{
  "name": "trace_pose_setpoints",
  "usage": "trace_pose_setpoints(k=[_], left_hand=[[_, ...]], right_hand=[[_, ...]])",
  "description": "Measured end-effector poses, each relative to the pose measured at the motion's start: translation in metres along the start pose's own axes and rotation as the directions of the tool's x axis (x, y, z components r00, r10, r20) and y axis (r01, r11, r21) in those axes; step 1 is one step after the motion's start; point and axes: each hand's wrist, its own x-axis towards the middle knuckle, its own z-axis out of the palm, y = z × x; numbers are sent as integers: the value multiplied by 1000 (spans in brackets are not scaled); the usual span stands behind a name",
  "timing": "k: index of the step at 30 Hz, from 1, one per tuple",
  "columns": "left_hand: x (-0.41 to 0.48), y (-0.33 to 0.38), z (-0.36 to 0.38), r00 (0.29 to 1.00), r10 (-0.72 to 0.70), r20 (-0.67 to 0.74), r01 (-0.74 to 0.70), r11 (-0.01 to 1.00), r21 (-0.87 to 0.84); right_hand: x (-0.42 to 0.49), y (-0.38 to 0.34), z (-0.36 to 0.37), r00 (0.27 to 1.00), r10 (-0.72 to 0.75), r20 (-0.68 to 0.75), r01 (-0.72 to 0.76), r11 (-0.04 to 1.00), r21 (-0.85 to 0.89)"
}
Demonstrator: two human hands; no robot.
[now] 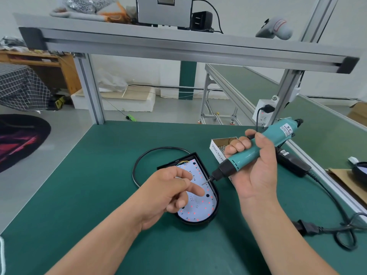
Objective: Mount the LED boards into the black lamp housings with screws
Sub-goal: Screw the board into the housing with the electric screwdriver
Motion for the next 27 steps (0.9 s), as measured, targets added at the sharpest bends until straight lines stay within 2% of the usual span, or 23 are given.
trace_pose_setpoints(k=[8,21,27], left_hand=[[2,-8,1,999,43,28,-43,999,4],[4,-11,8,995,22,-96,-30,996,-80],[4,-10,8,995,21,-98,-30,996,-89]], right_hand=[[-1,0,2,1000,-25,-2,25,1000,9],[-2,1,1,999,-41,5,41,999,-12],[-3,3,2,999,-33,18,33,999,-23]])
